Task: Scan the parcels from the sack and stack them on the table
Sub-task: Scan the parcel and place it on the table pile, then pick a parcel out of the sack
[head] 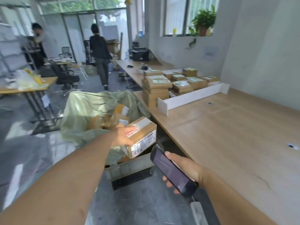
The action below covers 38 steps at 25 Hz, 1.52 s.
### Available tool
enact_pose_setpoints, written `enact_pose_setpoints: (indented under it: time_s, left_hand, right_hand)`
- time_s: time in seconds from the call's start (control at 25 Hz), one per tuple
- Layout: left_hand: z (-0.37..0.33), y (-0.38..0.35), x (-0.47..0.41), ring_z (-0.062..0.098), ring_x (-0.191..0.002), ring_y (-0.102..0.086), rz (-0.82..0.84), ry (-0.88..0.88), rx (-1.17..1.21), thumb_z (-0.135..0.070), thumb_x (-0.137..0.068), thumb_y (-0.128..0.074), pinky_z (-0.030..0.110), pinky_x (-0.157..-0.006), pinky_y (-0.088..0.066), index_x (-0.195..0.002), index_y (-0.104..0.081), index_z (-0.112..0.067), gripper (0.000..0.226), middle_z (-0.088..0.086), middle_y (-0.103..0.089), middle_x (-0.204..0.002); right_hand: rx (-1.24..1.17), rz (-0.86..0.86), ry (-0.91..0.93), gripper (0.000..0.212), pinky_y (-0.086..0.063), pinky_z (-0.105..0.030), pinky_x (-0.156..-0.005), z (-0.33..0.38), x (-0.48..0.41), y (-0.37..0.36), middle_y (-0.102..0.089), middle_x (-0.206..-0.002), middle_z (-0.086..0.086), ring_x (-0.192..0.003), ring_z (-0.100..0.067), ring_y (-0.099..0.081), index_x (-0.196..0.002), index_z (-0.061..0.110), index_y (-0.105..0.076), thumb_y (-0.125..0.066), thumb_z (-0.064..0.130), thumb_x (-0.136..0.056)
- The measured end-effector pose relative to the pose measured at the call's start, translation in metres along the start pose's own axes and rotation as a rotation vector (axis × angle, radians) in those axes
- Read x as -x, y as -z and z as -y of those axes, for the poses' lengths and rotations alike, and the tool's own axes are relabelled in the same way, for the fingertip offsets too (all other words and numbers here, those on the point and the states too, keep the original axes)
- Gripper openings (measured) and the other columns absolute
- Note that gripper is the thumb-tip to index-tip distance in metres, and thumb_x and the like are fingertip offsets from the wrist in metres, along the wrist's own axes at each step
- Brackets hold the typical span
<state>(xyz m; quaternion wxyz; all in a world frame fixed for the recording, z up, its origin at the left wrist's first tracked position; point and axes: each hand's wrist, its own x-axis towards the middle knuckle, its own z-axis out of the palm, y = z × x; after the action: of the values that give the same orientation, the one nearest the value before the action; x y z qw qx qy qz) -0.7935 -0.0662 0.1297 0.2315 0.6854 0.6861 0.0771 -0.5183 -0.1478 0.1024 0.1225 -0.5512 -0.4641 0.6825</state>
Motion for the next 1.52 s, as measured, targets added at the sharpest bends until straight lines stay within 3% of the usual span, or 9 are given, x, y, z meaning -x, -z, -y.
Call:
enact_pose_setpoints:
  time_s: [0.16, 0.28, 0.6, 0.84, 1.04, 1.16, 1.32, 1.4, 1.52]
  left_hand:
    - [0.092, 0.052, -0.010, 0.028, -0.126, -0.041, -0.065, 0.082, 0.009, -0.033, -0.073, -0.076, 0.037, -0.109, -0.035, -0.144, -0.034, -0.045, 0.084, 0.007, -0.029, -0.136]
    - [0.149, 0.086, -0.012, 0.031, -0.130, -0.036, -0.086, 0.159, 0.035, -0.023, -0.078, -0.071, 0.039, -0.109, -0.036, -0.146, -0.030, -0.043, 0.081, 0.011, -0.024, -0.142]
    - [0.235, 0.121, -0.041, 0.027, -0.127, -0.037, -0.183, 0.278, 0.092, -0.035, -0.079, -0.070, 0.035, -0.102, -0.040, -0.147, -0.026, -0.045, 0.082, 0.007, -0.024, -0.143]
    - [0.220, 0.131, -0.128, 0.026, -0.126, -0.038, -0.211, 0.278, 0.151, -0.036, -0.078, -0.070, 0.035, -0.104, -0.036, -0.147, -0.027, -0.046, 0.081, 0.004, -0.026, -0.138]
    - [0.172, 0.114, -0.237, 0.030, -0.125, -0.043, -0.079, 0.265, 0.095, -0.051, -0.057, -0.067, 0.039, -0.107, -0.038, -0.145, -0.029, -0.047, 0.097, 0.009, -0.031, -0.136]
    - [0.141, 0.088, -0.288, 0.024, -0.113, -0.048, -0.010, 0.215, 0.099, -0.056, -0.060, -0.067, 0.030, -0.104, -0.038, -0.143, -0.024, -0.050, 0.095, 0.002, -0.033, -0.122]
    - [0.119, 0.047, -0.338, 0.032, -0.134, -0.032, 0.077, 0.251, 0.033, -0.061, -0.064, -0.062, 0.042, -0.111, -0.032, -0.147, -0.023, -0.047, 0.093, 0.008, -0.020, -0.146]
    - [0.115, 0.027, -0.356, 0.033, -0.133, -0.034, 0.179, 0.253, -0.043, -0.071, -0.058, -0.059, 0.046, -0.108, -0.035, -0.144, -0.030, -0.043, 0.095, 0.009, -0.026, -0.147]
    - [0.117, 0.009, -0.379, 0.027, -0.122, -0.048, 0.384, 0.258, -0.195, -0.066, -0.067, -0.062, 0.042, -0.102, -0.041, -0.139, -0.043, -0.029, 0.083, 0.005, -0.041, -0.143]
  right_hand:
    - [0.047, 0.081, 0.066, 0.066, -0.050, -0.037, -0.065, 0.069, -0.064, -0.058, -0.067, -0.084, -0.011, -0.070, -0.024, -0.065, -0.103, 0.006, -0.066, -0.046, 0.068, -0.092]
    - [0.077, 0.126, 0.071, 0.059, -0.051, -0.036, -0.062, 0.110, -0.102, -0.104, -0.067, -0.076, -0.010, -0.067, -0.025, -0.065, -0.104, 0.008, -0.064, -0.047, 0.064, -0.093]
    - [0.105, 0.259, 0.049, 0.062, -0.050, -0.037, -0.061, 0.158, -0.180, -0.136, -0.067, -0.080, -0.014, -0.066, -0.026, -0.064, -0.103, 0.002, -0.063, -0.048, 0.062, -0.092]
    - [0.108, 0.262, 0.027, 0.066, -0.054, -0.037, -0.057, 0.193, -0.247, -0.089, -0.067, -0.085, -0.016, -0.070, -0.027, -0.065, -0.116, 0.002, -0.059, -0.050, 0.063, -0.093]
    - [0.045, 0.226, 0.044, 0.065, -0.050, -0.037, -0.060, 0.219, -0.280, -0.008, -0.065, -0.084, -0.017, -0.071, -0.029, -0.061, -0.098, 0.003, -0.067, -0.057, 0.066, -0.086]
    - [0.049, 0.179, 0.050, 0.067, -0.050, -0.037, -0.060, 0.231, -0.293, 0.039, -0.066, -0.085, -0.017, -0.073, -0.030, -0.061, -0.096, 0.002, -0.068, -0.057, 0.067, -0.083]
    - [-0.003, 0.114, 0.032, 0.065, -0.053, -0.037, -0.059, 0.234, -0.310, 0.080, -0.068, -0.075, -0.013, -0.068, -0.026, -0.066, -0.101, 0.003, -0.064, -0.053, 0.065, -0.089]
    - [-0.019, 0.106, 0.009, 0.063, -0.053, -0.035, -0.058, 0.234, -0.313, 0.089, -0.067, -0.073, -0.012, -0.066, -0.025, -0.064, -0.098, 0.002, -0.064, -0.052, 0.063, -0.087]
    - [-0.081, 0.096, 0.000, 0.067, -0.054, -0.033, -0.054, 0.232, -0.318, 0.098, -0.063, -0.078, -0.014, -0.069, -0.027, -0.060, -0.102, 0.003, -0.061, -0.060, 0.064, -0.077]
